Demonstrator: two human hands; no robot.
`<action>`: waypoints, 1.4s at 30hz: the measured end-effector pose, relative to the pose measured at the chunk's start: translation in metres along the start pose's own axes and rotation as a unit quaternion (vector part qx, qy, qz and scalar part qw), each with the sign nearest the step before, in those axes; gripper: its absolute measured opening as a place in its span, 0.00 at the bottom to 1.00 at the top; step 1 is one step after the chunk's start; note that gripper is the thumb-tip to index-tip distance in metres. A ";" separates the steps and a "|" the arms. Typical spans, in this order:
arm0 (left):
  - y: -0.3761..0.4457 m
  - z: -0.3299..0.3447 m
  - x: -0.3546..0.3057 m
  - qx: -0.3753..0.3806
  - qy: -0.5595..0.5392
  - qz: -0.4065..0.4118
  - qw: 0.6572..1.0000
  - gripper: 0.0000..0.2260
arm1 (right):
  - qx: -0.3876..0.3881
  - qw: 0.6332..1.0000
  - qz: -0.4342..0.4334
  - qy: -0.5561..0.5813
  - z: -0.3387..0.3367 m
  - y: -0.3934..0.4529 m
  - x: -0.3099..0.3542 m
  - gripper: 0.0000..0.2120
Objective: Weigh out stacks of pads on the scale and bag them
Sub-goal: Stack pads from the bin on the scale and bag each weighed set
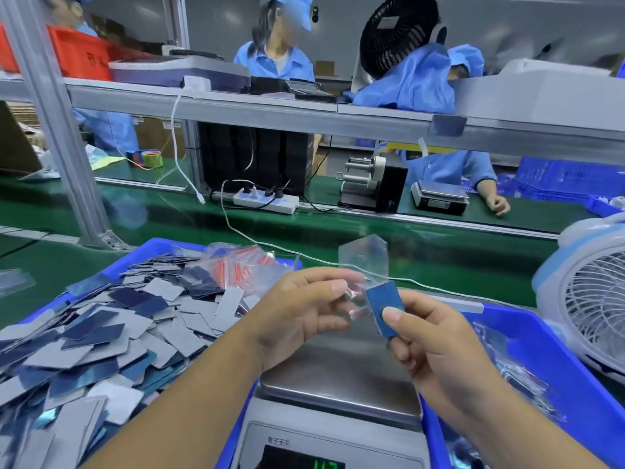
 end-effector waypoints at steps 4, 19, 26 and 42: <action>0.002 -0.008 0.003 -0.044 0.136 0.009 0.990 0.06 | 0.007 0.998 -0.028 -0.049 0.003 -0.002 0.006 0.14; 0.001 -0.002 0.007 0.001 0.211 -0.006 0.977 0.06 | -0.006 0.995 -0.067 -0.073 0.002 -0.003 0.012 0.13; 0.001 -0.030 -0.011 -0.132 0.233 0.034 0.963 0.20 | -0.045 0.989 -0.062 -0.128 -0.005 -0.003 0.014 0.14; 0.003 -0.031 0.003 -0.122 0.175 0.007 0.977 0.10 | 0.014 0.797 -0.128 -0.590 0.012 -0.003 0.009 0.09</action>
Point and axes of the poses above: each hand's wrist, its own y-axis towards the middle knuckle, its own z-axis out of the palm, x = y × z, the point moved 10 cm from there along y, towards the middle knuckle, and after that the axes turned 7 degrees about -y, right-handed, at the moved point
